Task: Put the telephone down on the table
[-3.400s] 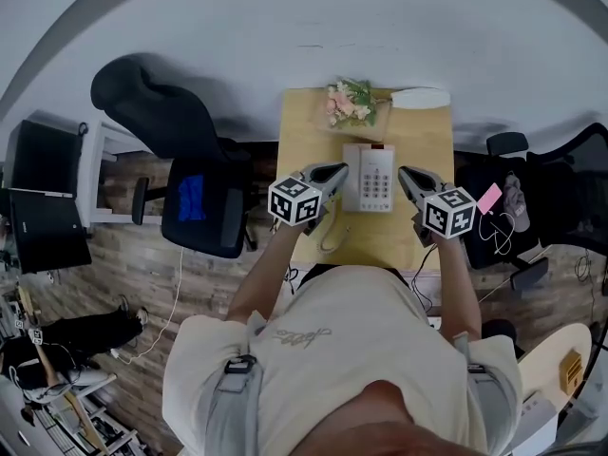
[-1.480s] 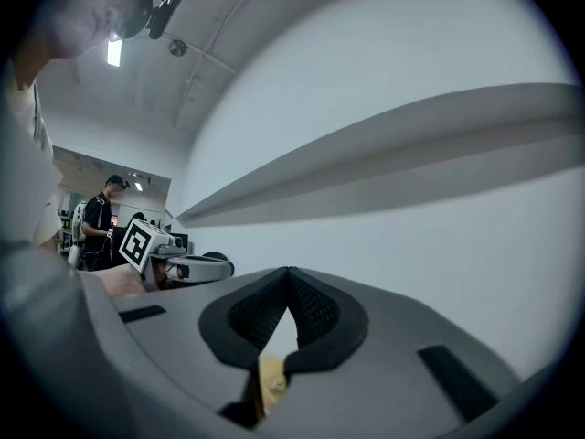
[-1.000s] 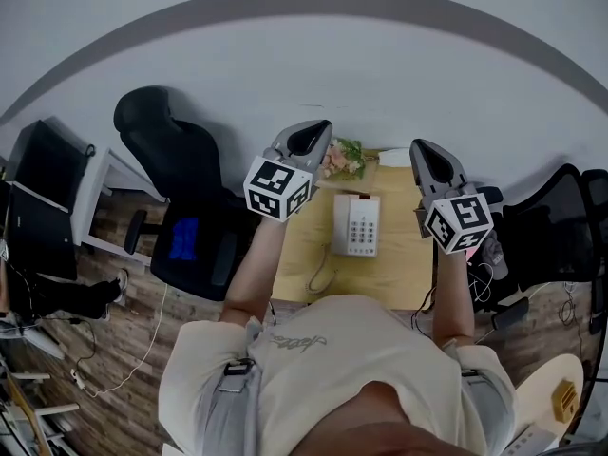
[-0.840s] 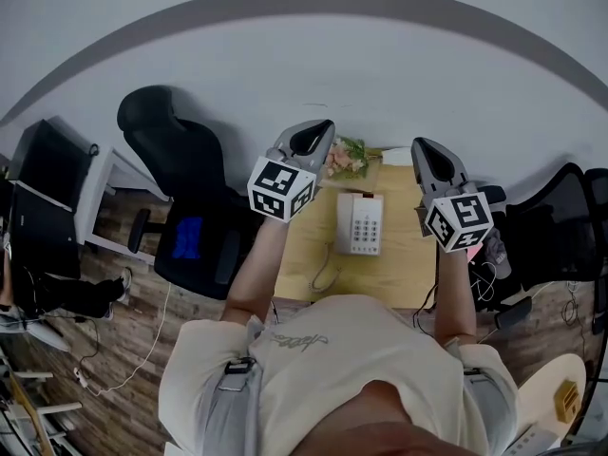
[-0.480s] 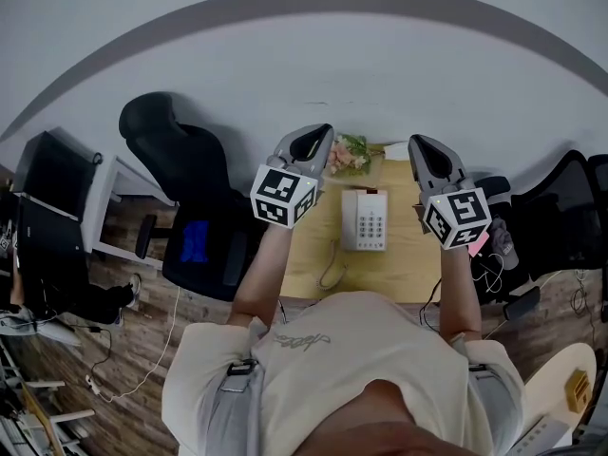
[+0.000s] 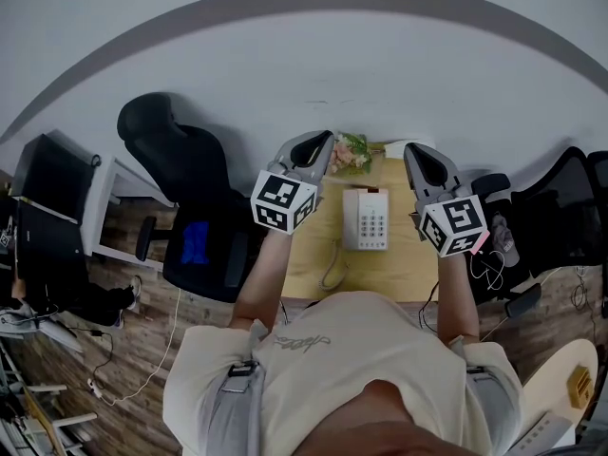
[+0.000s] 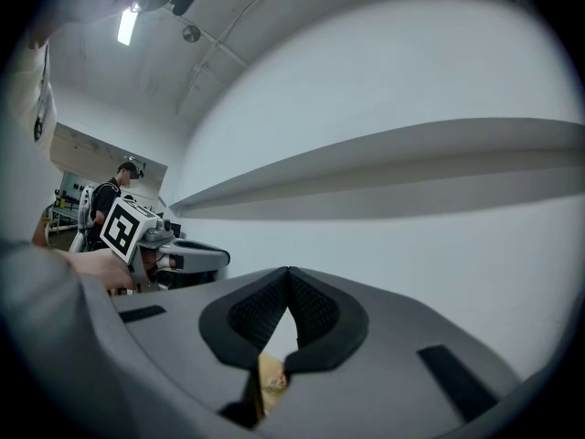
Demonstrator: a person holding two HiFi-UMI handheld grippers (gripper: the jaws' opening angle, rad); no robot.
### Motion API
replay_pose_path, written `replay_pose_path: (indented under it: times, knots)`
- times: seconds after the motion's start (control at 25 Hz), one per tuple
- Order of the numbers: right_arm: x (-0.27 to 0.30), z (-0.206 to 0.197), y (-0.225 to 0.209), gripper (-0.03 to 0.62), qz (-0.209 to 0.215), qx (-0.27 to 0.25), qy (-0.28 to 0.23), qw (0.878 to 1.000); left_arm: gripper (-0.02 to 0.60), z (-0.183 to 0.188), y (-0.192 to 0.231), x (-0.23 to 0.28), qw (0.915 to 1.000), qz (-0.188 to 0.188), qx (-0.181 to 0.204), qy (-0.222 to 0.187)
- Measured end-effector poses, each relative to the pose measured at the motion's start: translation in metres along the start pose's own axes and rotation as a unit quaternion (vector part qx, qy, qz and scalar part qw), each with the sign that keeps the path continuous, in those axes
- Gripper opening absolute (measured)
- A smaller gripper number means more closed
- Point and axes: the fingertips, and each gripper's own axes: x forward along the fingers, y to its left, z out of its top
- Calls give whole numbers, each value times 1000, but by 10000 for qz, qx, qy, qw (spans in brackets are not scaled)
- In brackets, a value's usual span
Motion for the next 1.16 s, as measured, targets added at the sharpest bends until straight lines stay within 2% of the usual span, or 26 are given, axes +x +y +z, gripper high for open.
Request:
replay_pose_path:
  times: [0.48,1.16]
  knots:
    - [-10,-6,-4,2,-135,81,-10,9999,18,-7,-4,1,10000,-61,-44,37]
    - [-16,-18,-3,2,-107,89,114,9998,18,-16,-14,-1,9998,-139,-139,61]
